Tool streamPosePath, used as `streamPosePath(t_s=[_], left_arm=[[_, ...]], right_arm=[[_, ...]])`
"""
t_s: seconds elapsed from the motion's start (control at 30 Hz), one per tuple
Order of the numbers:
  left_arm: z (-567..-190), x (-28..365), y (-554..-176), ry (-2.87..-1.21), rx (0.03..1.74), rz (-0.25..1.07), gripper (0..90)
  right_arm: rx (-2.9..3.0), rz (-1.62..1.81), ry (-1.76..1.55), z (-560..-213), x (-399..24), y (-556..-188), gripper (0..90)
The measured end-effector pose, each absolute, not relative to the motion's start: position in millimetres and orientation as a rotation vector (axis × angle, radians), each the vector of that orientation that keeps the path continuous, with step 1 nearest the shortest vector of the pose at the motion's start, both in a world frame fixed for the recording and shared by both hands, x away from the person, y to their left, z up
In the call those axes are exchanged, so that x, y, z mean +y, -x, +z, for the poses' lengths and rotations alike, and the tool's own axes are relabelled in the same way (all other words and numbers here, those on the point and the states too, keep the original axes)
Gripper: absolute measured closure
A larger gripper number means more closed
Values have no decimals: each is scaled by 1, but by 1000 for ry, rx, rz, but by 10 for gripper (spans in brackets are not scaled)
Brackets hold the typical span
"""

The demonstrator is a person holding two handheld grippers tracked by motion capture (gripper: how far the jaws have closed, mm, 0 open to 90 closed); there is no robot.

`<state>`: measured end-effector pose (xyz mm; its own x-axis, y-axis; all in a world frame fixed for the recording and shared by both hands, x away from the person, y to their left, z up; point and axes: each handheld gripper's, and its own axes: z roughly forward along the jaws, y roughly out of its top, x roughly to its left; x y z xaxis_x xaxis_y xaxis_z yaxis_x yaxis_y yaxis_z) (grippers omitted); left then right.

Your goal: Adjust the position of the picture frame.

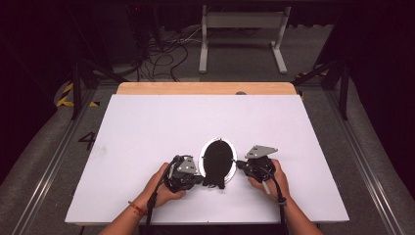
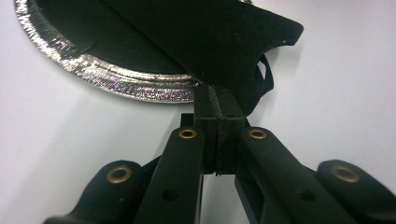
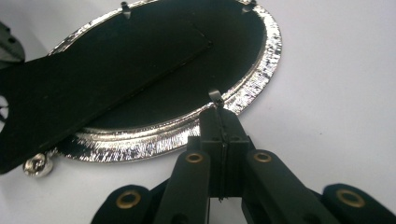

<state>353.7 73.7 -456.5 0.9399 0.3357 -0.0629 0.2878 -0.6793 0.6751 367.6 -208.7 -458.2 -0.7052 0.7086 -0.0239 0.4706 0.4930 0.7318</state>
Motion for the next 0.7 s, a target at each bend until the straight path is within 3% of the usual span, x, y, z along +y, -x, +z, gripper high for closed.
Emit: streamPosePath(t_s=[0.47, 0.63, 0.7], left_arm=[[-454, 69, -352, -2370, 430, 132, 894], [-452, 70, -354, -2367, 423, 136, 817], [-447, 70, -351, -2387, 397, 202, 762]], right_arm=[[2384, 1021, -995, -459, -206, -370, 900], [2381, 1032, -1003, -459, -206, -370, 900], [2372, 1041, -998, -458, -207, -369, 848]])
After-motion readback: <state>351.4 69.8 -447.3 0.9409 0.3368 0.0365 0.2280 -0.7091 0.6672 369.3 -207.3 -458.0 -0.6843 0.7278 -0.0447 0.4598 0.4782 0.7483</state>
